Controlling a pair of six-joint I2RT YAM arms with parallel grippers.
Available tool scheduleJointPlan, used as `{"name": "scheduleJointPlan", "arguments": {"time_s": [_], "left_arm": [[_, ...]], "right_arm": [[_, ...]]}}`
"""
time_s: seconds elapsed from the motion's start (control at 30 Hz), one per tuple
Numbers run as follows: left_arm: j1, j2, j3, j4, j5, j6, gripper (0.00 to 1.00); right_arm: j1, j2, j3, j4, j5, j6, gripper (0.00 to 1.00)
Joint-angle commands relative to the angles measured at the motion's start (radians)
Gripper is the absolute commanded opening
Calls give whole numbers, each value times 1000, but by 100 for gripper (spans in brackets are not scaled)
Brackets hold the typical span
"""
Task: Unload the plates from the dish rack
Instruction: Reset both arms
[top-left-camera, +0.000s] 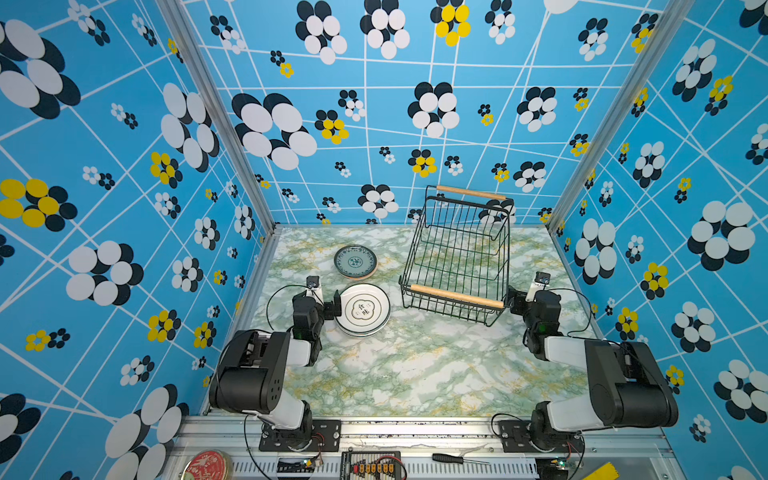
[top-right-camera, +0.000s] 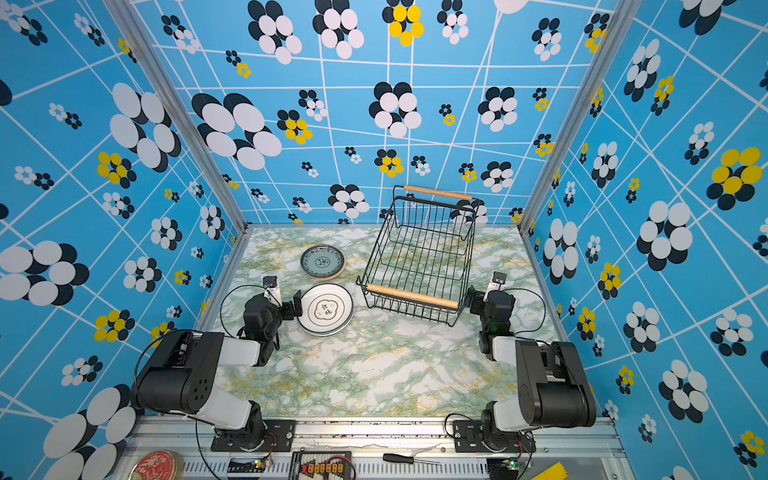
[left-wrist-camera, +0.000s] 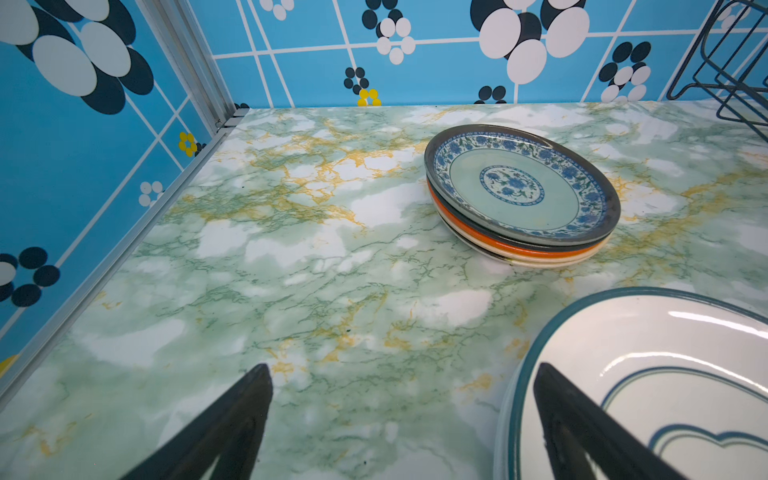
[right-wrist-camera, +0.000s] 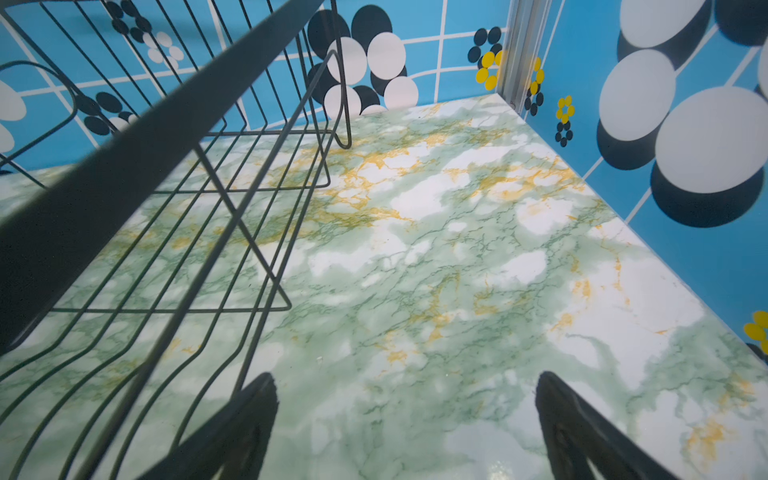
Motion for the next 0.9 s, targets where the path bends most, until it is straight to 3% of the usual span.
{"name": "scheduleJointPlan", "arguments": {"time_s": [0.0, 0.87], "left_arm": [[-7, 3, 30, -1, -27, 13, 99], [5, 6, 55, -46, -66, -15, 99]], "right_arm": [[23, 56, -4, 110, -67, -51, 99], [26, 50, 4, 82, -81, -64, 99]]}}
